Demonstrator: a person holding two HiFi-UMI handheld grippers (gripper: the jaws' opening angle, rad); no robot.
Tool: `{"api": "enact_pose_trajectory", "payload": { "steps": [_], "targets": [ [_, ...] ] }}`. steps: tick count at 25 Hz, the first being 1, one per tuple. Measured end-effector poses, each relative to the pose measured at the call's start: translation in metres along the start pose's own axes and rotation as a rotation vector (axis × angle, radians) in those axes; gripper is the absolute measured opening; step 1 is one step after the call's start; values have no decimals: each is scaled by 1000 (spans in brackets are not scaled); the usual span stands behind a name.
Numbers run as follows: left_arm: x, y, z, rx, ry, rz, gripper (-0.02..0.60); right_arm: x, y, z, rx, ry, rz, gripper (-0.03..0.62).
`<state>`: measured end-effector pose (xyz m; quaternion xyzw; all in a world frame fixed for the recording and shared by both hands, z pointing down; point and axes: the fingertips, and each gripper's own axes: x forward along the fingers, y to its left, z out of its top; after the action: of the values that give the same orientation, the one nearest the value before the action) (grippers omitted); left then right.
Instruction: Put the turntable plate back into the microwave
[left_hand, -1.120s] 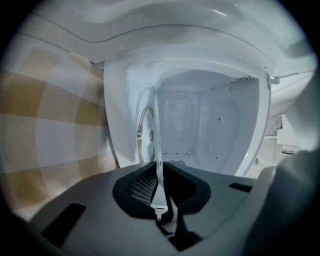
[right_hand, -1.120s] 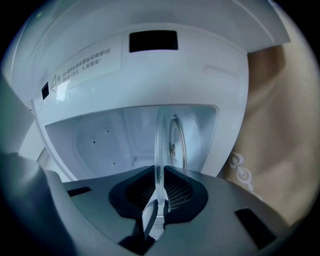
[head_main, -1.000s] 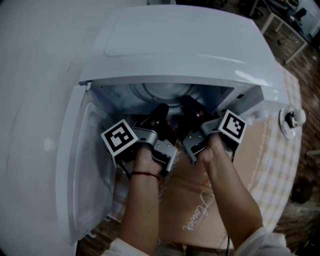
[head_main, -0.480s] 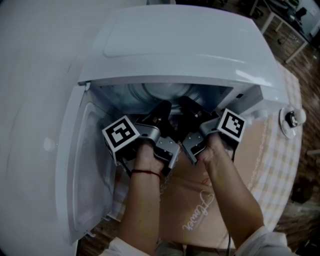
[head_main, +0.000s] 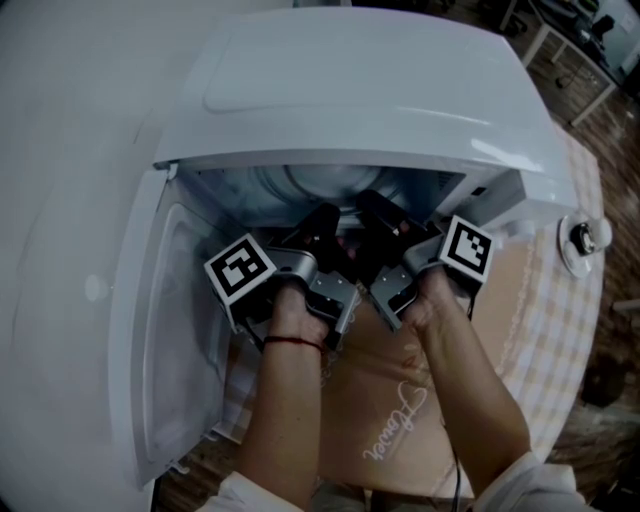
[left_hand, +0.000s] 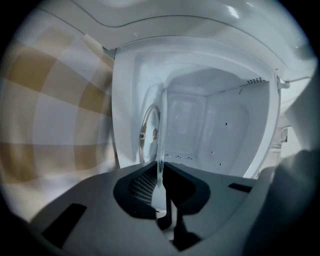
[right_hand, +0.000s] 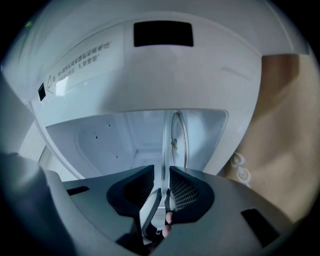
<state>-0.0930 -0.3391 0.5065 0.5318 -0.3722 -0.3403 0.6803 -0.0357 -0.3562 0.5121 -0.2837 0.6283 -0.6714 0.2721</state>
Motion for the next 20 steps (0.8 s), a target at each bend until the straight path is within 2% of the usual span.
{"api": "enact_pose_trajectory", "payload": {
  "steps": [2, 4, 6, 8, 12, 14, 15, 17, 20],
  "targets": [
    [1, 2, 0, -1, -4, 0, 32, -10, -2, -8, 4, 31, 2, 128],
    [2, 2, -1, -2, 1, -9, 32, -24, 0, -20, -42, 74, -3, 127],
    [4, 2, -2, -5, 2, -22, 32, -37, 11, -37, -213, 150, -14, 126],
    [5, 3, -2, -8, 0, -31, 32, -46, 24, -51, -537, 235, -56, 120],
    [4, 6, -1, -8, -12, -44, 32, -52, 37, -47, -1473, 386, -239, 114],
    [4, 6, -1, -8, -19, -56, 32, -48, 40, -41, -1870, 437, -321, 107],
    [5, 6, -1, -8, -23, -62, 34, -45, 38, -38, -2028, 459, -353, 107],
    [5, 7, -2, -10, -30, -72, 34, -41, 33, -36, -2244, 500, -391, 107],
    [4, 10, -2, -33, -43, -89, 34, -34, 22, -35, -2379, 557, -428, 107]
  ]
}}
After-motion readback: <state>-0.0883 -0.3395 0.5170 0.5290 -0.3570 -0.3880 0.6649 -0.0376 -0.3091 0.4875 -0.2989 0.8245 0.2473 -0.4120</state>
